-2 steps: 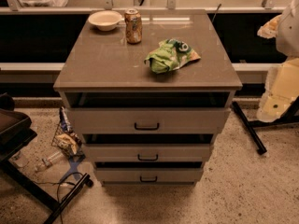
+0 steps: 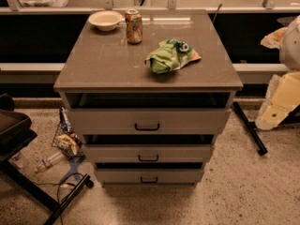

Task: Open middle drawer

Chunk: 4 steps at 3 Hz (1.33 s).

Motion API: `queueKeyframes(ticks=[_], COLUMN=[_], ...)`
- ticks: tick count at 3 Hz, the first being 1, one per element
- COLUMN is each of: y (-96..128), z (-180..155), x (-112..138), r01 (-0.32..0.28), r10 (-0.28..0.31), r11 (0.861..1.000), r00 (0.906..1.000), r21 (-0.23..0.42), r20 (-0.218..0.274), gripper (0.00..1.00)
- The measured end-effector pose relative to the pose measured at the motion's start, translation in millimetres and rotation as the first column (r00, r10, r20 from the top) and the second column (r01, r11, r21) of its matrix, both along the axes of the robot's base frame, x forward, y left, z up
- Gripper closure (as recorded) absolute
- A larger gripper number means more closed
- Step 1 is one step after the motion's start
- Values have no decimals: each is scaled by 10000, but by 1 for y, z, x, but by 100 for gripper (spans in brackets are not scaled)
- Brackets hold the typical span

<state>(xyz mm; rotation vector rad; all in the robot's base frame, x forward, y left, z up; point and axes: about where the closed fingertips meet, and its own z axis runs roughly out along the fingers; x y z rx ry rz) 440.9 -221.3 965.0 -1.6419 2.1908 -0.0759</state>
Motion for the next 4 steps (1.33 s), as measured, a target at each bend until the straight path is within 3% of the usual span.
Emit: queueKeyframes(ticks=[1,2,3,4], y=[-12,-21,-23,-24], z=[-44,-94,-131,-134], x=[-7,-13,-8,-6], r01=[45,-143,-470,-656], r10=[-64,-31,65,179], r11=[9943,9754,9639,9645], r00=[9998,9969,9881,9827], r21=[1068,2201,2622,2558], r20=[182,788,1534,1846], gripper=[0,0,0,0])
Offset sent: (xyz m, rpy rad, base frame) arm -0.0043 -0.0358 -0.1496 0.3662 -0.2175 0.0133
